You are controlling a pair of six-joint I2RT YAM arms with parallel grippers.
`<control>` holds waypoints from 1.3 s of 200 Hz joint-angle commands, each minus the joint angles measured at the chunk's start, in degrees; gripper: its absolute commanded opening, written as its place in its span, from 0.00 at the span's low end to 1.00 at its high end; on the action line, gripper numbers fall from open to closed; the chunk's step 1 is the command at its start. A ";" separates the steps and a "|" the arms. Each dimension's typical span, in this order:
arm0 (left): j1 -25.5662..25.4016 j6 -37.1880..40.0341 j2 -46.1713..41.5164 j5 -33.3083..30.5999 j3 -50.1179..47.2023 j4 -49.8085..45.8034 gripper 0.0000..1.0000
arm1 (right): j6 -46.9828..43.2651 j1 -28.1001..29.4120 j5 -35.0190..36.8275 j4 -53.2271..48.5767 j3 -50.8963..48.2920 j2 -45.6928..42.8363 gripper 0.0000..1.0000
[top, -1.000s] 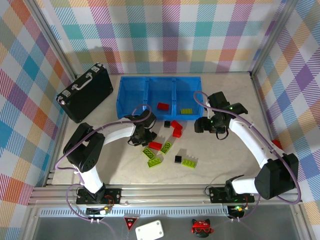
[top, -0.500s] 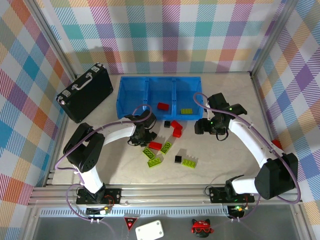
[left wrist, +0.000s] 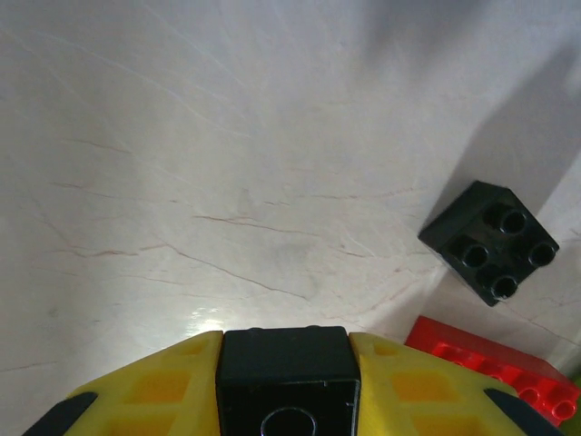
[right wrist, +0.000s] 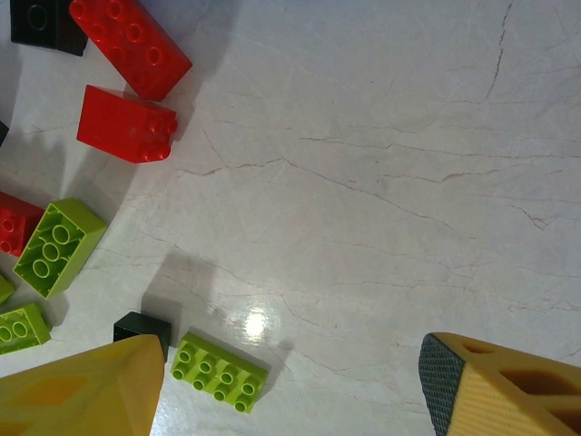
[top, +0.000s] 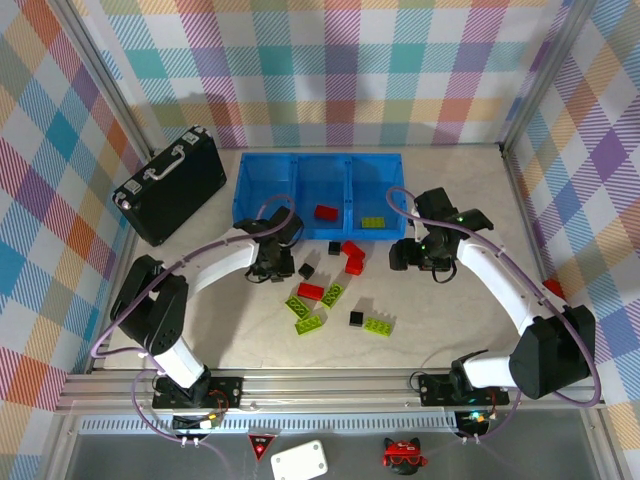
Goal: Sort the legos into containers by color
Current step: Pick up the lego from the center of the table, then place the lego in the container.
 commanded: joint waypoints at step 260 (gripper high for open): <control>15.65 16.35 23.74 5.35 29.85 -3.23 0.31 | 1.07 0.34 0.75 -2.55 1.03 -2.46 0.76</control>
